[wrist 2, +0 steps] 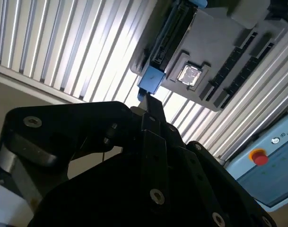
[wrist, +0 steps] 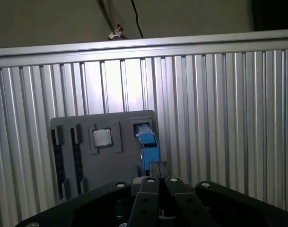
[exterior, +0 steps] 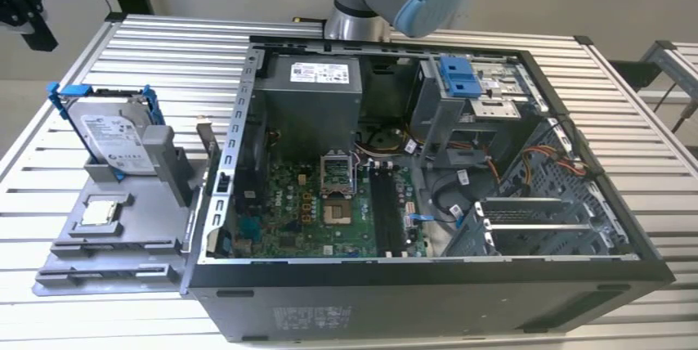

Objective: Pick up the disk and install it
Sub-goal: 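Pick up the disk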

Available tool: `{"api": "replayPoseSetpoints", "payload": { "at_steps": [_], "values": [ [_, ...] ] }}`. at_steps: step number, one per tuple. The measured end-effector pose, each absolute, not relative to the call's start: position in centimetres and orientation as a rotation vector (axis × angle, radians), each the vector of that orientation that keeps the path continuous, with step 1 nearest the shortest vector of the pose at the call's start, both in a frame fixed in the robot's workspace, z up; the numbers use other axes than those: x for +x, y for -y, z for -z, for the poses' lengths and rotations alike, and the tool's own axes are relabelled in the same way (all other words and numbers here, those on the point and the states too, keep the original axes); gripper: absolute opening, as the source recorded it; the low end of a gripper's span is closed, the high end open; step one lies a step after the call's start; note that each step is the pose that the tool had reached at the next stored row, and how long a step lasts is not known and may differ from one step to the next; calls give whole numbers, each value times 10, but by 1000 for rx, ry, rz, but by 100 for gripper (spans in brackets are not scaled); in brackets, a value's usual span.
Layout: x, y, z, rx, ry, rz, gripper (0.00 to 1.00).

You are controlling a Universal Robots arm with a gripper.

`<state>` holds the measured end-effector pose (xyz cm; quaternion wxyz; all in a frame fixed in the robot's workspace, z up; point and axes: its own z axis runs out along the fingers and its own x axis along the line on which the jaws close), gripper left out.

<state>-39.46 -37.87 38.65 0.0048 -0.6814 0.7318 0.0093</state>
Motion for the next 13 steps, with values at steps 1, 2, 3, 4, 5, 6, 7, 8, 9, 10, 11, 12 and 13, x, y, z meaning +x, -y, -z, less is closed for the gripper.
{"api": "replayPoseSetpoints", "payload": {
  "at_steps": [1,2,3,4,5,6,7,8,9,10,11,12,13],
  "values": [
    [-395,379,-386,-2141,-2285,-29,0],
    [-395,381,-386,-2146,-2280,-28,0],
    [-395,383,-386,-2149,-2278,-28,0],
    [-395,385,-386,-2151,-2275,-28,0],
    [-395,387,-386,-2152,-2274,-28,0],
    [-395,389,-386,-2153,-2273,-28,0],
    [-394,391,-386,-2154,-2273,-28,0],
    [-394,392,-386,-2155,-2272,-28,0],
    [-393,393,-386,-2156,-2271,-28,0],
    [-392,394,-386,-2158,-2269,-28,0],
    [-390,394,-386,-2160,-2267,-28,0],
    [-389,395,-386,-2163,-2264,-28,0],
    [-388,395,-386,-2167,-2260,-28,0]
  ]
}}
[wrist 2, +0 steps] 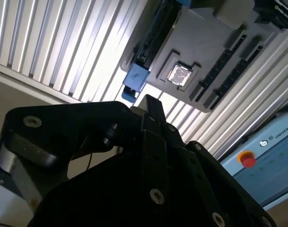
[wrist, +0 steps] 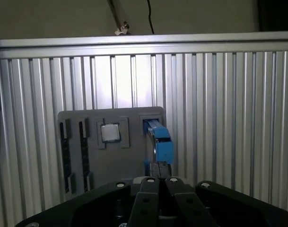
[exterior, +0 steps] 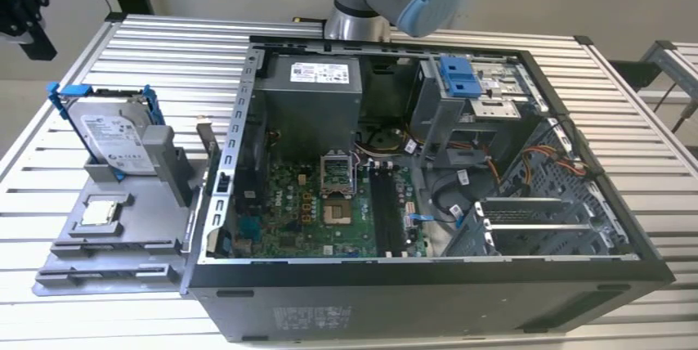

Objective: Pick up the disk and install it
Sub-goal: 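Pick up the disk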

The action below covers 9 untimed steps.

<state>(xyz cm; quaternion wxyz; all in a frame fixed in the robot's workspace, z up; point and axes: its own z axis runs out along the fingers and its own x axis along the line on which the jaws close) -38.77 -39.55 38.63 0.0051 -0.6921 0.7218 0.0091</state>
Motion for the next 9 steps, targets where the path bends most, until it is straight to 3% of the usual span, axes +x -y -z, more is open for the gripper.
{"api": "replayPoseSetpoints", "payload": {
  "at_steps": [9],
  "values": [
    [-385,397,-386,-2215,-2214,-29,0]
  ]
}}
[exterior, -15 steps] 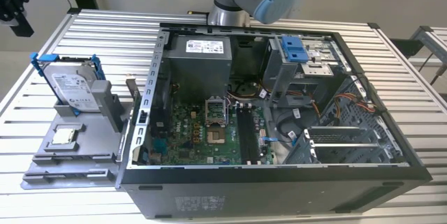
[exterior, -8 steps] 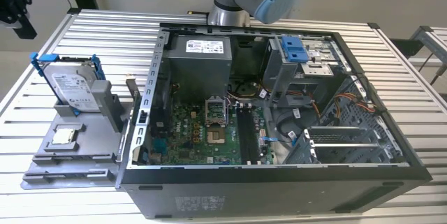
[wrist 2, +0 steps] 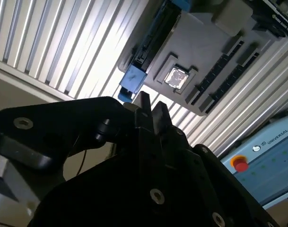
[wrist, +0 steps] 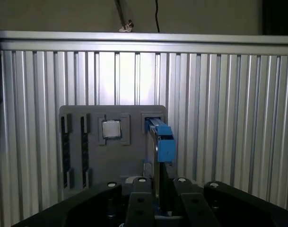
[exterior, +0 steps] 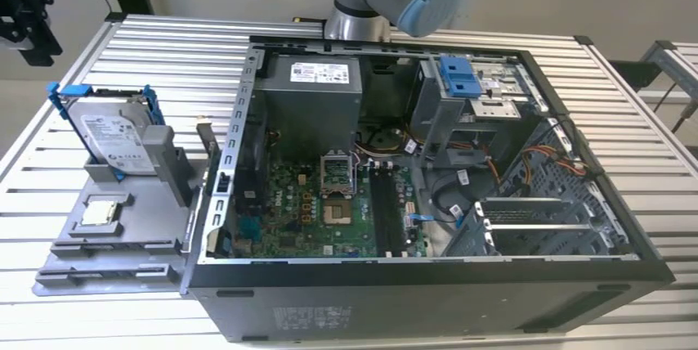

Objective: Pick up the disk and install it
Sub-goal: 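Pick up the disk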

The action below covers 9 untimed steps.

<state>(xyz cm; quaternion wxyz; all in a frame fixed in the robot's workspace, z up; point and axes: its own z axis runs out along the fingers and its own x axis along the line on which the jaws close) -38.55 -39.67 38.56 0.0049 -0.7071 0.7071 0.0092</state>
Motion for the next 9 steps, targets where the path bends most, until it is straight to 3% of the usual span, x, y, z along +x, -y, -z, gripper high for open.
{"api": "replayPoseSetpoints", "payload": {
  "at_steps": [9],
  "values": [
    [-385,397,-385,-2215,-2214,-29,0]
  ]
}}
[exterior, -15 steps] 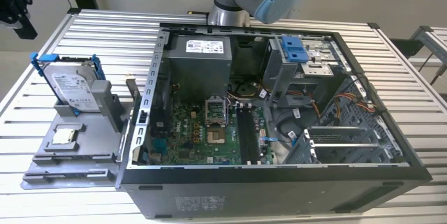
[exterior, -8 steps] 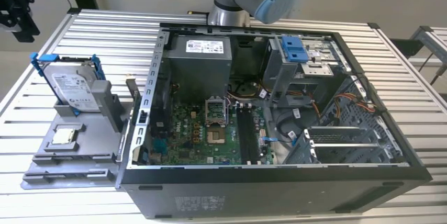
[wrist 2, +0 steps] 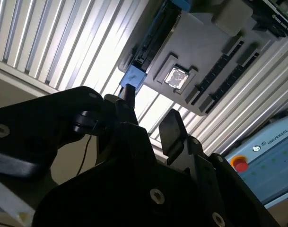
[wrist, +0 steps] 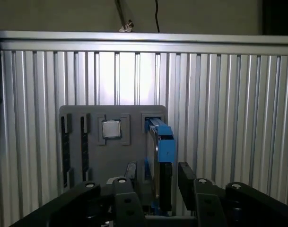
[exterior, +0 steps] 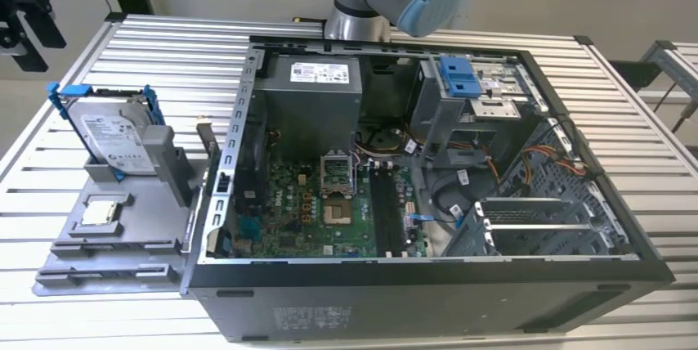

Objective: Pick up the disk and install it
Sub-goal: 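Pick up the disk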

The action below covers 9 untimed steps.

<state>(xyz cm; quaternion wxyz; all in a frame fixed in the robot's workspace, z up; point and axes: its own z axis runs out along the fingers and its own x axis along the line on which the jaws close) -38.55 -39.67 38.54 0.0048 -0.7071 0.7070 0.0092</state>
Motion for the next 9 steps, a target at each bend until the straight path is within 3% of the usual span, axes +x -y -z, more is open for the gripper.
{"api": "replayPoseSetpoints", "payload": {
  "at_steps": [9],
  "values": [
    [-386,395,-376,-2214,-2203,-16,0]
  ]
}}
